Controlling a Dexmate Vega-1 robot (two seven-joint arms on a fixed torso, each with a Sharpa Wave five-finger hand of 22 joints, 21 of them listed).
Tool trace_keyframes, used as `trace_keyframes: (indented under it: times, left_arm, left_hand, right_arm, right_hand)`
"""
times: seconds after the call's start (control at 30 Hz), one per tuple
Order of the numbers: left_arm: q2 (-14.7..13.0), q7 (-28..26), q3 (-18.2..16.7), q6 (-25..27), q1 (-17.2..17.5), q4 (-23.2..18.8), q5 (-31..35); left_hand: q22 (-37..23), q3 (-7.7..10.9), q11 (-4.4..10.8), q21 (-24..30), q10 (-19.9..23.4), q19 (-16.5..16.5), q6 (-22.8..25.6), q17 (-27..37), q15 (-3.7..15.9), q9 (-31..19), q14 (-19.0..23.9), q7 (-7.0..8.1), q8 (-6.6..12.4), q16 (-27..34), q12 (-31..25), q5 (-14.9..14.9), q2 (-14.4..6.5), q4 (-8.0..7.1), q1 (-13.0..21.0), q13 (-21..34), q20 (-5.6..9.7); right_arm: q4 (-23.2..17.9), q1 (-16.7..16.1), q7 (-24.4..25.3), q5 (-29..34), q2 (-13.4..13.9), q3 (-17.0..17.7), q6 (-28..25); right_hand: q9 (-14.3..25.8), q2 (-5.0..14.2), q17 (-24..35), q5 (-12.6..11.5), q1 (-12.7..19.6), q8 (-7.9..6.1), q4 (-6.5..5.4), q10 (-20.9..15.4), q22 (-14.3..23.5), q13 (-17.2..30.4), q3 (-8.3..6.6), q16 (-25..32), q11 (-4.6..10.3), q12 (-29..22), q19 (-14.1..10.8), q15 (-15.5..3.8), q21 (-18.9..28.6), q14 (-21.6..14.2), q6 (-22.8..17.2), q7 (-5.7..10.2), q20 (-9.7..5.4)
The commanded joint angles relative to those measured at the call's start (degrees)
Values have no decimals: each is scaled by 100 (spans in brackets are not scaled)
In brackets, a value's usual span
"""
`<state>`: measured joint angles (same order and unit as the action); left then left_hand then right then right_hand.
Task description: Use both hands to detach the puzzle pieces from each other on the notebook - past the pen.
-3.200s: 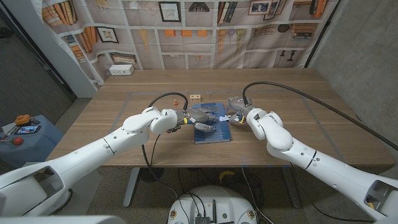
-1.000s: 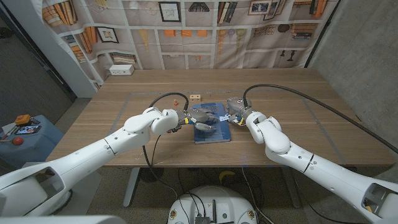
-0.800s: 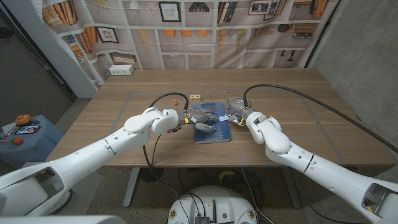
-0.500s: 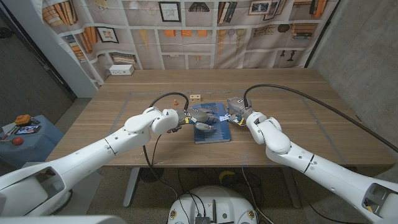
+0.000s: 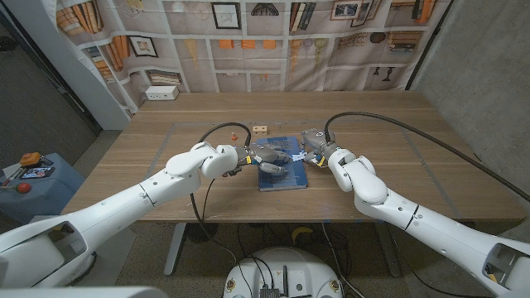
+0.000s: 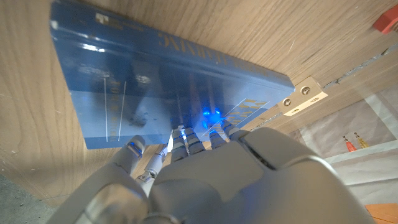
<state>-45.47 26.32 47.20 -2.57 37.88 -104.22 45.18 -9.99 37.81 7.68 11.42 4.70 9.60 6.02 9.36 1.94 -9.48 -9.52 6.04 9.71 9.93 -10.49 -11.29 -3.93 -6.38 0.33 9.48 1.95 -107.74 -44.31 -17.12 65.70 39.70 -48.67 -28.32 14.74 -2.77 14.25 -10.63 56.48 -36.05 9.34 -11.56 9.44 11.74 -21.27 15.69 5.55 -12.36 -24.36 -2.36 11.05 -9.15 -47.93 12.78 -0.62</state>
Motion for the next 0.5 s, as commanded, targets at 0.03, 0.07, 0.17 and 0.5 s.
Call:
trace_keyframes:
  times: [0.03, 0.07, 0.17, 0.5]
  left_arm:
    - [25, 24, 20, 42, -23, 36, -37]
    - [27, 24, 26, 35, -32, 44, -34]
    - [32, 39, 29, 45, -39, 49, -51]
    - [76, 132, 56, 104, -92, 89, -113]
  left_hand:
    - [-13, 41, 30, 9, 204, 645, 95, 5, 589, -24, 11, -47, 58, 13, -58, 24, -463, 22, 70, 28, 404]
    - [-13, 42, 25, 9, 203, 644, 94, 5, 584, -24, 12, -49, 57, 12, -58, 24, -462, 23, 71, 28, 403]
    - [-13, 44, 31, 9, 207, 641, 96, 4, 585, -24, 17, -57, 57, 12, -57, 25, -461, 27, 72, 28, 403]
    - [-13, 55, 34, 6, 270, 640, 124, 4, 586, -25, 26, -38, 64, 8, -74, 26, -459, 40, 75, 29, 400]
  right_arm:
    - [22, 10, 92, -50, 9, -5, 28]
    - [29, 5, 123, -53, 8, -2, 27]
    - [31, 2, 143, -74, 10, 2, 28]
    - [63, 13, 221, -138, 13, 14, 35]
  right_hand:
    - [40, -4, 17, 19, 97, -69, 0, -69, 33, -8, 10, 39, 27, -42, -41, -3, 43, -41, -98, 0, -14]
    - [42, -2, 18, 19, 100, -75, 0, -69, 33, -8, 11, 42, 24, -40, -43, 2, 43, -50, -110, 0, -16]
    - [47, -1, 18, 19, 108, -96, 0, -87, 33, -9, 15, 45, 31, -42, -59, 2, 45, -58, -155, 0, -27]
    - [62, 7, 22, 20, 142, -146, 4, -126, 32, -10, 22, 56, 68, -40, -80, -32, 43, -85, -256, 6, -48]
